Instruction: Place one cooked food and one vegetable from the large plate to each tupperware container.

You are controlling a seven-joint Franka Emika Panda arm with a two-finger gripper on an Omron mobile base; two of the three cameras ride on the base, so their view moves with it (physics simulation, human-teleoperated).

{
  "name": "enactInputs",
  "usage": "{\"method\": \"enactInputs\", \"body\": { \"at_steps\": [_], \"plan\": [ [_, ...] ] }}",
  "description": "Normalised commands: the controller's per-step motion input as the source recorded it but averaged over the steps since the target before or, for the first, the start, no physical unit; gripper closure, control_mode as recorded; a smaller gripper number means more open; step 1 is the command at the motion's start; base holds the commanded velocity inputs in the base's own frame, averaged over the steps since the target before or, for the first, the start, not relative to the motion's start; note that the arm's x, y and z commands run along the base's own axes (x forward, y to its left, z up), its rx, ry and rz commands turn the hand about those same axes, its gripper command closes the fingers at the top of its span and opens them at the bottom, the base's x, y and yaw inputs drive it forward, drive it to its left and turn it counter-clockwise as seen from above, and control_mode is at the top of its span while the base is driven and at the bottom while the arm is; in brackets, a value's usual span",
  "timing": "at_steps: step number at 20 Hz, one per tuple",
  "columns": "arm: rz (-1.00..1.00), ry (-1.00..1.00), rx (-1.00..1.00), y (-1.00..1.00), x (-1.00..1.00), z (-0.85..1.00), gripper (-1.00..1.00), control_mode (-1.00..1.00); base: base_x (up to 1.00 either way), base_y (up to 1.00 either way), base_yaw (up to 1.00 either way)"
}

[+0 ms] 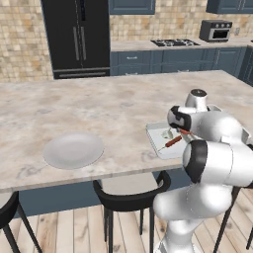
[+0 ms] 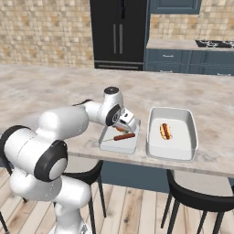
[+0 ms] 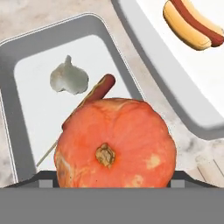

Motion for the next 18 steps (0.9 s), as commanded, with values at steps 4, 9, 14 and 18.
{"method": "enactInputs", "body": {
  "at_steps": [4,9,14,18],
  "plan": [
    [0.00,0.00,0.00,-1.00,0.13,0.07,1.00,-1.00,0.00,0.00,0.00],
    [0.00,0.00,0.00,-1.00,0.23,0.08,1.00,-1.00,0.00,0.00,0.00],
    [0.00,0.00,0.00,-0.99,0.36,-0.10,1.00,-1.00,0.00,0.00,0.00],
    [0.00,0.00,0.00,-0.77,0.29,-0.34,1.00,-1.00,0.00,0.00,0.00]
  ]
}}
